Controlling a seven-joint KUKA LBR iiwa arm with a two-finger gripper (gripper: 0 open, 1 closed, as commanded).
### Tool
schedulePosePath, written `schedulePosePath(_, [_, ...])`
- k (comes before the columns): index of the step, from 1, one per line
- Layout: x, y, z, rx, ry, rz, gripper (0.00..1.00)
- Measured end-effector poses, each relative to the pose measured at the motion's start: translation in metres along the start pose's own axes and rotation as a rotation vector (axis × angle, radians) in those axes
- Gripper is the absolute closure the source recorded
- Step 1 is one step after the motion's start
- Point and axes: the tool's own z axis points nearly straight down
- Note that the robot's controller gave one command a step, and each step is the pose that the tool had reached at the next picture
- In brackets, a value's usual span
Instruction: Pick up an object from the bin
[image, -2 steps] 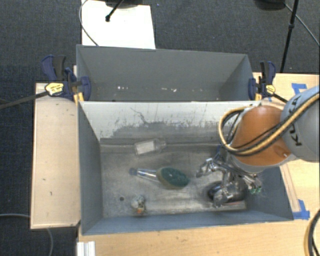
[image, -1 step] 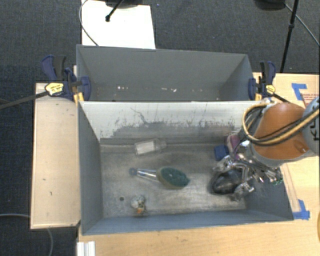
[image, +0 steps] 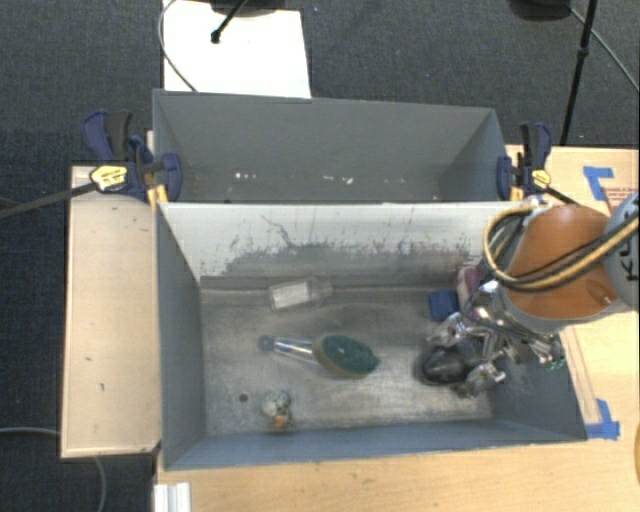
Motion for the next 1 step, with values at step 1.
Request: schedulePosePath(1, [0.0187,0.0060,-0.1559,0.005,-0.003,-0.188,1.00])
